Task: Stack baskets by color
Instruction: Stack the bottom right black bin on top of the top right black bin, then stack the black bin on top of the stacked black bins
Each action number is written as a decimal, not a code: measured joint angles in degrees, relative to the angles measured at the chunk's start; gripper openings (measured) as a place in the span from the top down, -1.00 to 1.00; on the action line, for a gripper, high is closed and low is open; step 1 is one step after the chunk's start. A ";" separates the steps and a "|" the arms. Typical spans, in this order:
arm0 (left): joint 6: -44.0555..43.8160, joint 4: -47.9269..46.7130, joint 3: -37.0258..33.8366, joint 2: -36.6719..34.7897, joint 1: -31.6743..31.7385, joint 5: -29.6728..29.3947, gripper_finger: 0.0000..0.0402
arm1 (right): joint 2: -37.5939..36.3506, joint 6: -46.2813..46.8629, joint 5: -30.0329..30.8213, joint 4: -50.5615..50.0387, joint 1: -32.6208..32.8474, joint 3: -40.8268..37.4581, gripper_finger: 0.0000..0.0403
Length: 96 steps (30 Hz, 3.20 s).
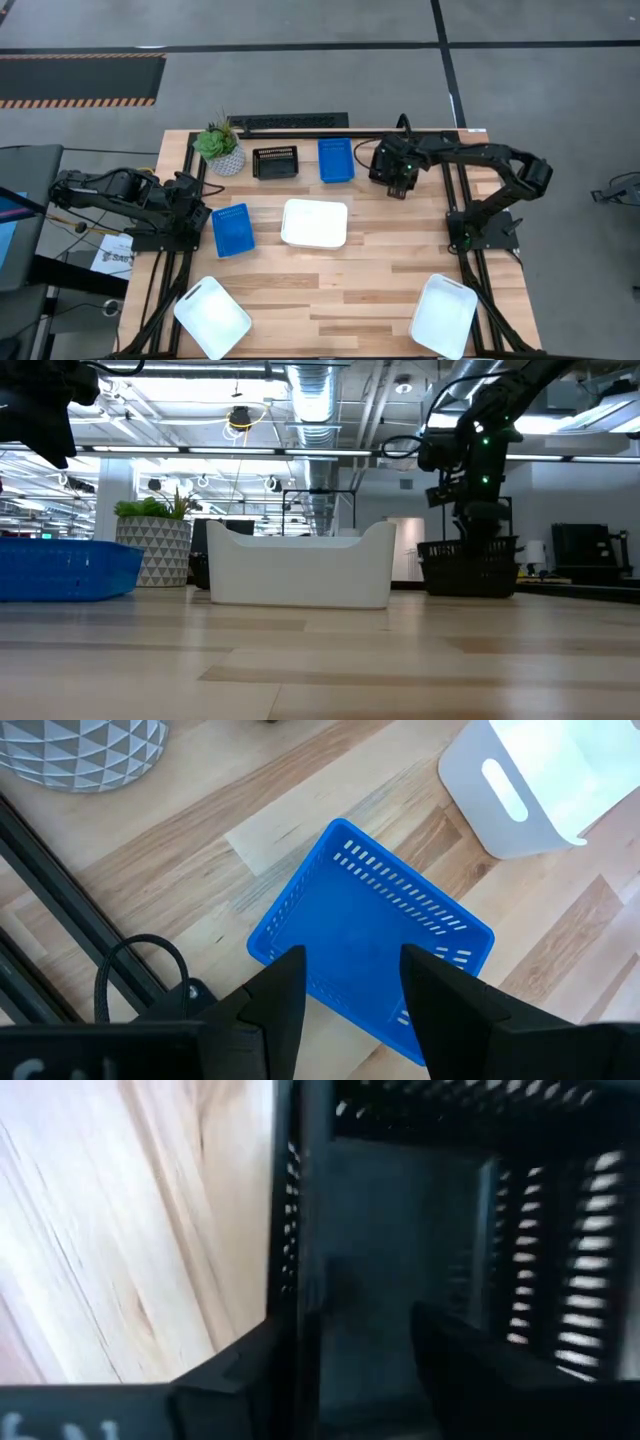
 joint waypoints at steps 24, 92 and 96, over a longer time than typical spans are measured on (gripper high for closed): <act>0.00 0.00 0.00 0.02 -0.01 -0.02 0.25 | -0.04 25.39 -7.15 -3.54 17.25 9.23 -0.09; 4.74 -0.68 -0.02 0.00 -0.01 -1.09 0.25 | 62.81 7.48 4.88 -3.04 18.82 82.11 0.20; 4.72 -0.68 -0.02 0.00 -0.01 -0.98 0.25 | 63.82 7.70 5.50 -4.25 18.80 82.06 0.28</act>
